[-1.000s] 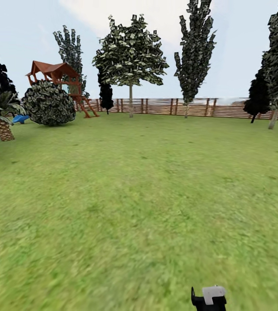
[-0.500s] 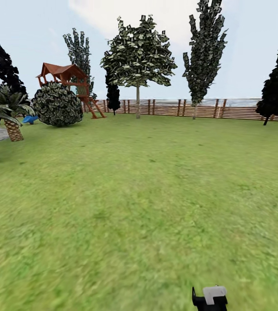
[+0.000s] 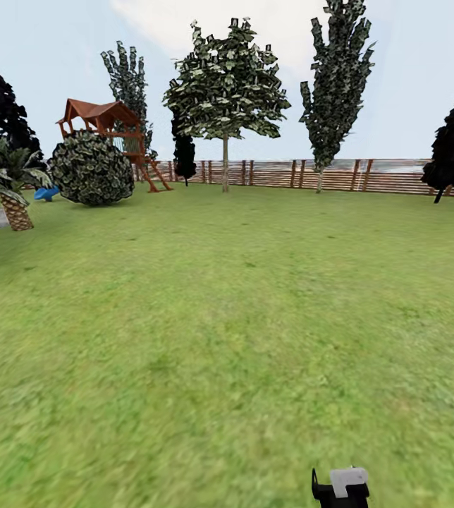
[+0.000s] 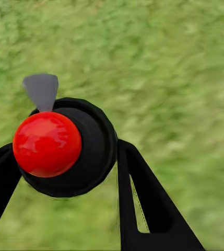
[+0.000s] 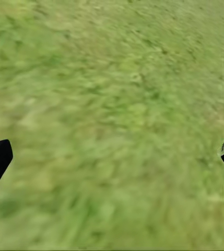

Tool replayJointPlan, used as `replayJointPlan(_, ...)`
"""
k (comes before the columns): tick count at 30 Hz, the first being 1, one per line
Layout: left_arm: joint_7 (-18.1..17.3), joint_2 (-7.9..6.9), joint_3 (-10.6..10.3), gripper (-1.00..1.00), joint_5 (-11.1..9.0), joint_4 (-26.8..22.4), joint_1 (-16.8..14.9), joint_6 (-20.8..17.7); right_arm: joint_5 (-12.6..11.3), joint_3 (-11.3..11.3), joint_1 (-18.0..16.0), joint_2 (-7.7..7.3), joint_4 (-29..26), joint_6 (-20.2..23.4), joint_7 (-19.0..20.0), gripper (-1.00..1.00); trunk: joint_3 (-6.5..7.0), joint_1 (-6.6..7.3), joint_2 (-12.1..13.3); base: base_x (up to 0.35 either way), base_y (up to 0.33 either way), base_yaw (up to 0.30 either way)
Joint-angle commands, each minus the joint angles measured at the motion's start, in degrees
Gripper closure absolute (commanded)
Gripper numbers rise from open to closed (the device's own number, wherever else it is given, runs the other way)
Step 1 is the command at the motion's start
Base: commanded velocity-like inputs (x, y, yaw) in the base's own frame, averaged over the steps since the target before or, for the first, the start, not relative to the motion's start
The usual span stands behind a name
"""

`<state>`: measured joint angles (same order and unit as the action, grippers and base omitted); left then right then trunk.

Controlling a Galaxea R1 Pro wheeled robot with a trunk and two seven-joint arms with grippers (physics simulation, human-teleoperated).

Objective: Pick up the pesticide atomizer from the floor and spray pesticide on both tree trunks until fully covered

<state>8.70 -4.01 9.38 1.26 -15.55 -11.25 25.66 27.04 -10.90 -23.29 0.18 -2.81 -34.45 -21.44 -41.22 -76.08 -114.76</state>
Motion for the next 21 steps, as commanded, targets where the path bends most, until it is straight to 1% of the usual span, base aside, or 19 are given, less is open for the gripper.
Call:
replayJointPlan(1,0.0,-0.04,0.0,1.0,0.0,0.0,0.0,0.0,0.0,0.0,0.0,0.0,0.0,0.0,0.0,-1.0,-0.09,0.0,0.0,0.338,0.0,0.0)
replayJointPlan(21,0.0,-0.09,0.0,1.0,0.1,0.0,0.0,0.0,-0.1,0.0,0.0,0.0,0.0,0.0,0.0,-1.0,-1.9,0.0,0.0,0.338,0.0,0.0)
